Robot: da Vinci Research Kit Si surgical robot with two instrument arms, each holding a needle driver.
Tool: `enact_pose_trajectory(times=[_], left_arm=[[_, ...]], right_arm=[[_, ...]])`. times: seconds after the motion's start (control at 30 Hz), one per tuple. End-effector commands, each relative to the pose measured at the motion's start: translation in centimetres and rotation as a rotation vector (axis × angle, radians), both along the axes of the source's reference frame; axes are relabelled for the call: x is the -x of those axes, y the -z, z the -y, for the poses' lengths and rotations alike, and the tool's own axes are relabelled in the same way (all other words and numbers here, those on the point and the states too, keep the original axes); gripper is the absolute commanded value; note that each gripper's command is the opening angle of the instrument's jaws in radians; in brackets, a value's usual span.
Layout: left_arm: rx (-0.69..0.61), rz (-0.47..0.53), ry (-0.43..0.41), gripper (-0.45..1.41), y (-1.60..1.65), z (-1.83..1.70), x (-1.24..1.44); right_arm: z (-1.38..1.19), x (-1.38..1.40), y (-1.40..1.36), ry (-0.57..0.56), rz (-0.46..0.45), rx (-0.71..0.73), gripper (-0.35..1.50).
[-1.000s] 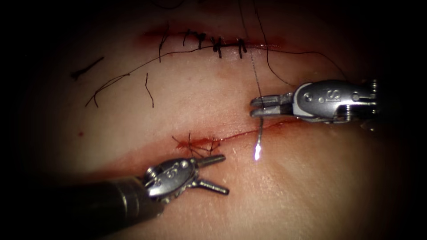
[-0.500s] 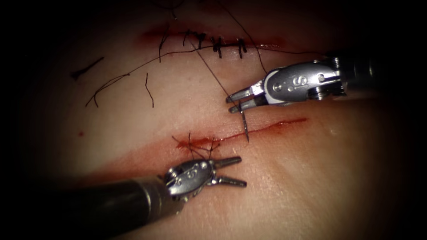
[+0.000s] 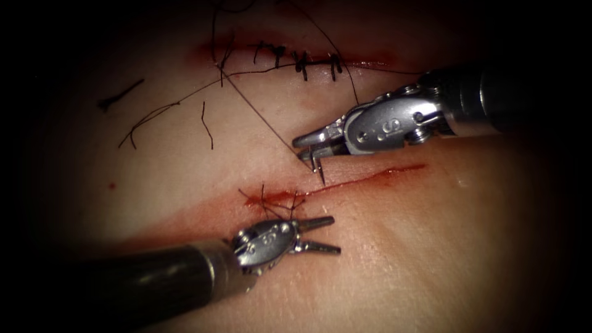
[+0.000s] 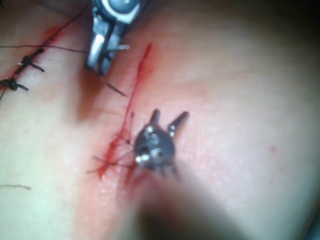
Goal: Wound Closure
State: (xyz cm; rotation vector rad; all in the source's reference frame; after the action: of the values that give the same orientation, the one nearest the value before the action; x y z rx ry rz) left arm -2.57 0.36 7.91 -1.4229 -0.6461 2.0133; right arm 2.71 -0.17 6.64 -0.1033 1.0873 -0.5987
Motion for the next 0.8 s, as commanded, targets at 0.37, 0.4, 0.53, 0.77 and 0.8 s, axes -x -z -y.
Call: enact_pose_trajectory(times=[0.37, 0.4, 0.53, 0.77, 0.8], left_arm=[[-0.002, 0.0, -0.004, 0.47, -0.08, 0.03, 0.04], [-0.002, 0.001, -0.004, 0.47, -0.08, 0.03, 0.03], [-0.002, 0.001, -0.004, 0.47, -0.09, 0.03, 0.03], [-0.002, 0.001, -0.004, 0.46, -0.09, 0.03, 0.03], [-0.002, 0.001, -0.004, 0.46, -0.09, 0.03, 0.03]], right_arm=[[0.15, 0.0, -0.43, -0.016, 0.002, 0.065, -0.35], [0.15, 0.0, -0.45, -0.016, 0.002, 0.066, -0.35], [0.17, 0.01, -0.46, -0.018, 0.006, 0.071, -0.35], [0.16, 0.02, -0.48, -0.022, 0.003, 0.073, -0.35], [0.15, 0.02, -0.49, -0.03, -0.001, 0.075, -0.35]])
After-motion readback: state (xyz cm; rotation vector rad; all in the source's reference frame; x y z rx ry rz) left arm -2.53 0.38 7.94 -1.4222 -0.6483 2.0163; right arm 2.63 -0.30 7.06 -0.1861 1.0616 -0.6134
